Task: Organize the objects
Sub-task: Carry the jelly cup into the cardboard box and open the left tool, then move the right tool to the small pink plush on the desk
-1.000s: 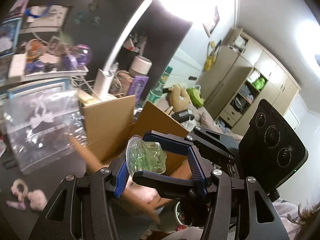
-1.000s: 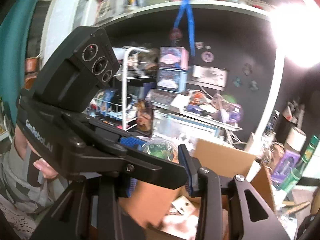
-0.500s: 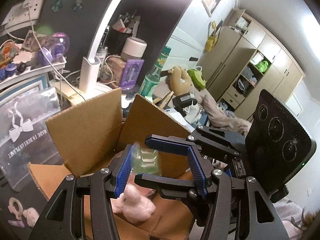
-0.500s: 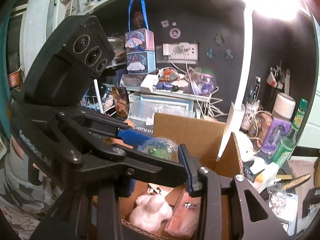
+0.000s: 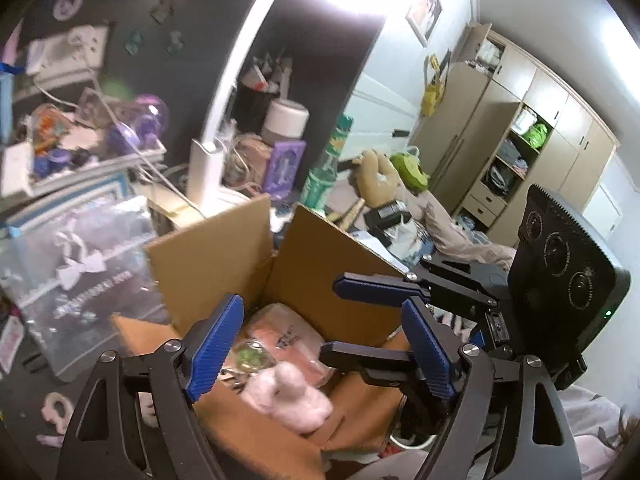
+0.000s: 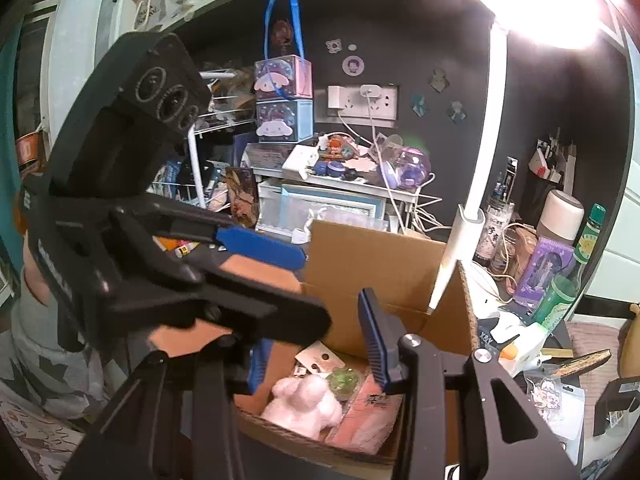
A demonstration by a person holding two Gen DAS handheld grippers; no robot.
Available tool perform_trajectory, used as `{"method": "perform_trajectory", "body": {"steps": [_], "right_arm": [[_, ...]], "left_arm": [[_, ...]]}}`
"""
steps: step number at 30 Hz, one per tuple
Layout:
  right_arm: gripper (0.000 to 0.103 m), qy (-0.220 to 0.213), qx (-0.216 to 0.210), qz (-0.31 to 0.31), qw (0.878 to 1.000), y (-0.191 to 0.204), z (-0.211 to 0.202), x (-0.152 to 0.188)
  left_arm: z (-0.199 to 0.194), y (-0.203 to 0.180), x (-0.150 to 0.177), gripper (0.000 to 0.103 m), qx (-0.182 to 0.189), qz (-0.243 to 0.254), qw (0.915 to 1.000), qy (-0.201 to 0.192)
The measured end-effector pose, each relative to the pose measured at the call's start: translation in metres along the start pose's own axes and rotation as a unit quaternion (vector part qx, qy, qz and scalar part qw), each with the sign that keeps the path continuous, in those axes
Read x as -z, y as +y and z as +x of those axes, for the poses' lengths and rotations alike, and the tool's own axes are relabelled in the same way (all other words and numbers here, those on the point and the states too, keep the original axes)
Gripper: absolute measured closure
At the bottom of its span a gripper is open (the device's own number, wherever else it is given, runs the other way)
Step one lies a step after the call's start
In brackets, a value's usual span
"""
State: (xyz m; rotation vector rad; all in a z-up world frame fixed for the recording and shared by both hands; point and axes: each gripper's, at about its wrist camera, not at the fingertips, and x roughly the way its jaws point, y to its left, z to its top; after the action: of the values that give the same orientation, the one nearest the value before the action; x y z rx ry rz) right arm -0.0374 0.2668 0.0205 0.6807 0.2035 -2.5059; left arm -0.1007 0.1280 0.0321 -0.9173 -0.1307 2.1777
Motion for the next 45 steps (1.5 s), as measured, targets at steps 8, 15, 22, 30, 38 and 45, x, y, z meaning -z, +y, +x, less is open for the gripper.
{"method": "perform_trajectory", "body": {"steps": [8,15,22,30,38,45], "right_arm": [[0.066,-0.006,-0.030,-0.021,0.999,0.033,-0.002,-0.012],[0.066,0.003,-0.058,-0.053,0.997,0.080,0.012,-0.021],[0.066,0.029,-0.106,-0.081,0.991,0.139,0.045,-0.022],[0.066,0.097,-0.144,-0.087,0.981,0.182,0.110,-0.005],[0.061,0.160,-0.083,-0.080,0.980,0.181,0.192,0.020],[0.061,0.196,-0.053,-0.048,0.978,0.157,0.241,0.029]], "left_arm": [[-0.066,0.021,0.020,0.018,-0.044,-0.014,0.9969,-0.063],[-0.120,0.050,0.057,0.016,-0.091,-0.045,0.9893,-0.104],[-0.158,0.096,0.104,0.015,-0.140,-0.097,0.9776,-0.124],[-0.171,0.145,0.153,0.015,-0.179,-0.151,0.9652,-0.117],[-0.157,0.182,0.180,0.014,-0.204,-0.183,0.9579,-0.085],[-0.146,0.205,0.187,0.014,-0.203,-0.202,0.9558,-0.068]]}}
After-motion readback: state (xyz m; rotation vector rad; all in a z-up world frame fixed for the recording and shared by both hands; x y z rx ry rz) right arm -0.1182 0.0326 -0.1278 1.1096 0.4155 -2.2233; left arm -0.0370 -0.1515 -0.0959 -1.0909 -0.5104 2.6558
